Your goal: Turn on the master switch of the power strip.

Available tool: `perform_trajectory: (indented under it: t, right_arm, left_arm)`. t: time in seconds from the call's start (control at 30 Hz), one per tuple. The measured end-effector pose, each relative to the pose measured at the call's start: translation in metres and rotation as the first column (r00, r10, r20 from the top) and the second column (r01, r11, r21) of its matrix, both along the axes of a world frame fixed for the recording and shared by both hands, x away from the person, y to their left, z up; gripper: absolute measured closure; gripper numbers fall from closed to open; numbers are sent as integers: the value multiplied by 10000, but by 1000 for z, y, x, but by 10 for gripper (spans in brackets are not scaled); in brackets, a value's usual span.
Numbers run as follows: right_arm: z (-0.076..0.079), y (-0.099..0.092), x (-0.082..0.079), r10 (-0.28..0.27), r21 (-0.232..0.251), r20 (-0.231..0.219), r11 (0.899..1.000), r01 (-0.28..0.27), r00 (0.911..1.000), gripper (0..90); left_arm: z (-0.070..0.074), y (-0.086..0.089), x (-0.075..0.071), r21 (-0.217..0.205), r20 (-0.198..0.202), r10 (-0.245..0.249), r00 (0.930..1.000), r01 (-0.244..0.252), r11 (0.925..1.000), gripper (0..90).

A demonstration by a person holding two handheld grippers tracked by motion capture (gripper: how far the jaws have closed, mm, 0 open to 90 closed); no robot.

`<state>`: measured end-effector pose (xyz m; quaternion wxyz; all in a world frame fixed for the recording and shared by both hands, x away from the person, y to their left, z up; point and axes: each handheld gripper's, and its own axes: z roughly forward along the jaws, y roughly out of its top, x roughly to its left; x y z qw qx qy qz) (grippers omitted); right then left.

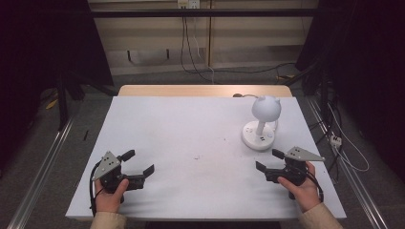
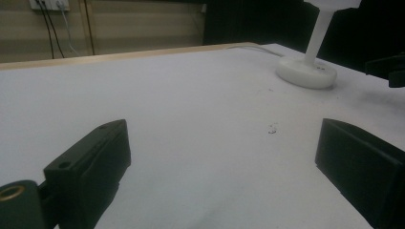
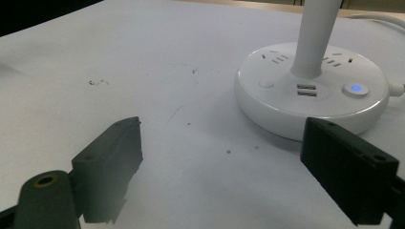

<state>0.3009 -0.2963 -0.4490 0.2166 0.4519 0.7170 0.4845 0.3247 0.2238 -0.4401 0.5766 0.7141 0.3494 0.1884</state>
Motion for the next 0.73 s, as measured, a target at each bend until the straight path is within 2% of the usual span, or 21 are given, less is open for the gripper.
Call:
perform_trajectory:
  t: [0.4, 0.57, 0.73]
  right_arm:
    - [-3, 4, -10, 317, -17, -100, 9995, -317, 9994, 141]
    - [-4, 4, -11, 281, -283, 13, 9992, -281, 9996, 139]
    - [-6, 2, -9, 177, -110, -136, 9998, -179, 9997, 129]
  left_arm:
    - [-1, 1, 0, 34, -40, 1, 10000, -1, 10000, 45]
    - [0, 2, 0, 42, -85, 86, 9999, -86, 10000, 45]
    - [-1, 3, 0, 211, -185, 166, 9997, -162, 9996, 46]
